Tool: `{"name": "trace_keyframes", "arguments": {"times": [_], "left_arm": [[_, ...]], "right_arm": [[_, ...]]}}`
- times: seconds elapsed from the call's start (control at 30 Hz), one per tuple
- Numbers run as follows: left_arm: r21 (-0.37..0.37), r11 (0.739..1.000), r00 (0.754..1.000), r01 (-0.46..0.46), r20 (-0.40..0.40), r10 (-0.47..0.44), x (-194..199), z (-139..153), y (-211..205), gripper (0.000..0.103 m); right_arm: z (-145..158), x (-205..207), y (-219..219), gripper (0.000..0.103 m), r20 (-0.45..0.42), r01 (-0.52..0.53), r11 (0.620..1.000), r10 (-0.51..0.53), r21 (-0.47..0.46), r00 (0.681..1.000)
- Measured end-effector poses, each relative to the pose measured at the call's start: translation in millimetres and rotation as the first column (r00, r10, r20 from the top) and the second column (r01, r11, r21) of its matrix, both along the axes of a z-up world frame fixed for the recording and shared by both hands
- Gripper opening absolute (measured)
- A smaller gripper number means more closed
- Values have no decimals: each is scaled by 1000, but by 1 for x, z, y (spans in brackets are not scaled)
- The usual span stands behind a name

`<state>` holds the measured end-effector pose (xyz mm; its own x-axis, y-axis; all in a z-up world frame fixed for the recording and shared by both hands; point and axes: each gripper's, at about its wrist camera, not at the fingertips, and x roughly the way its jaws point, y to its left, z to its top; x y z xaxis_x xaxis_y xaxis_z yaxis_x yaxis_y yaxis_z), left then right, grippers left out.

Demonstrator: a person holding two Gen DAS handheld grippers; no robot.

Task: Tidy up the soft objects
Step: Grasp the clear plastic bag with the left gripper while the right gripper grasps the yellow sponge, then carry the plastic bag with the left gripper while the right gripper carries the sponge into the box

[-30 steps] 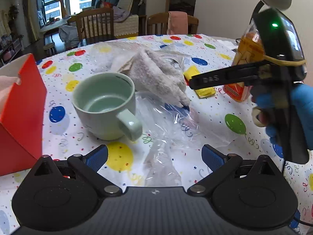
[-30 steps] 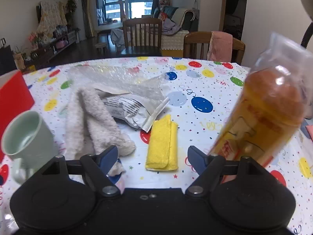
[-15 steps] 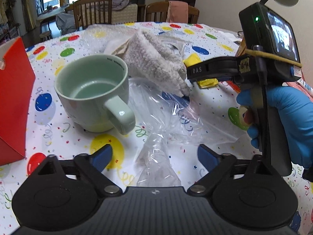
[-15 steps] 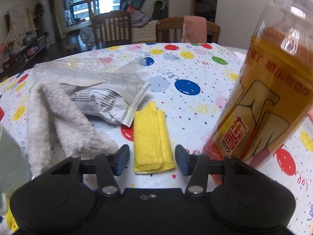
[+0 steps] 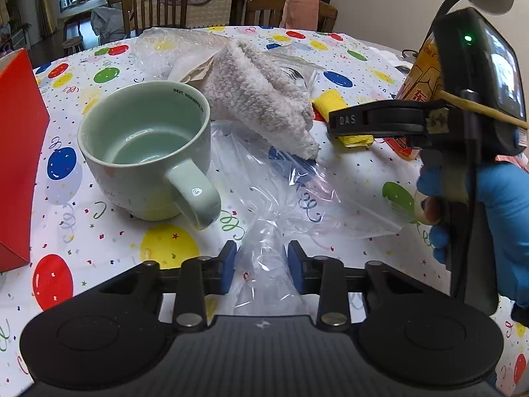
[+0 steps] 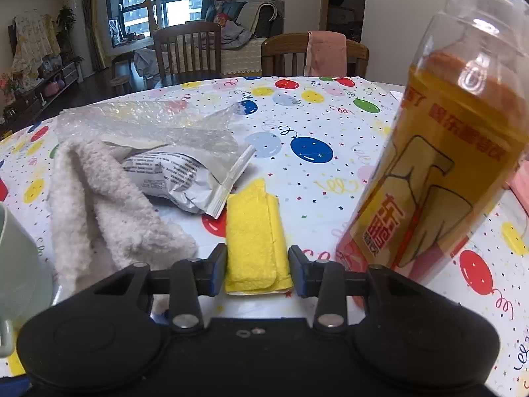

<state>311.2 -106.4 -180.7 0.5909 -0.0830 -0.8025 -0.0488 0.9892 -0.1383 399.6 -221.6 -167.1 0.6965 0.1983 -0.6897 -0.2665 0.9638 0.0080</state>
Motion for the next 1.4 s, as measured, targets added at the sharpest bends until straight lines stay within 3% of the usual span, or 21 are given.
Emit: {"name": "trace_keyframes", "arguments": {"times": [0.53, 0.93, 1.4], "left_arm": [[29, 1000, 1000, -5, 22, 5, -20, 29, -12, 26], [9, 999, 997, -35, 75, 34, -52, 77, -9, 26], [-33, 991, 984, -132, 120, 135, -87, 131, 30, 26]], "right_arm": [[30, -55, -44, 37, -14, -59, 994, 60, 89, 998], [75, -108, -74, 37, 19, -127, 981, 126, 149, 992], [135, -148, -56, 37, 55, -278, 938, 272, 208, 961]]}}
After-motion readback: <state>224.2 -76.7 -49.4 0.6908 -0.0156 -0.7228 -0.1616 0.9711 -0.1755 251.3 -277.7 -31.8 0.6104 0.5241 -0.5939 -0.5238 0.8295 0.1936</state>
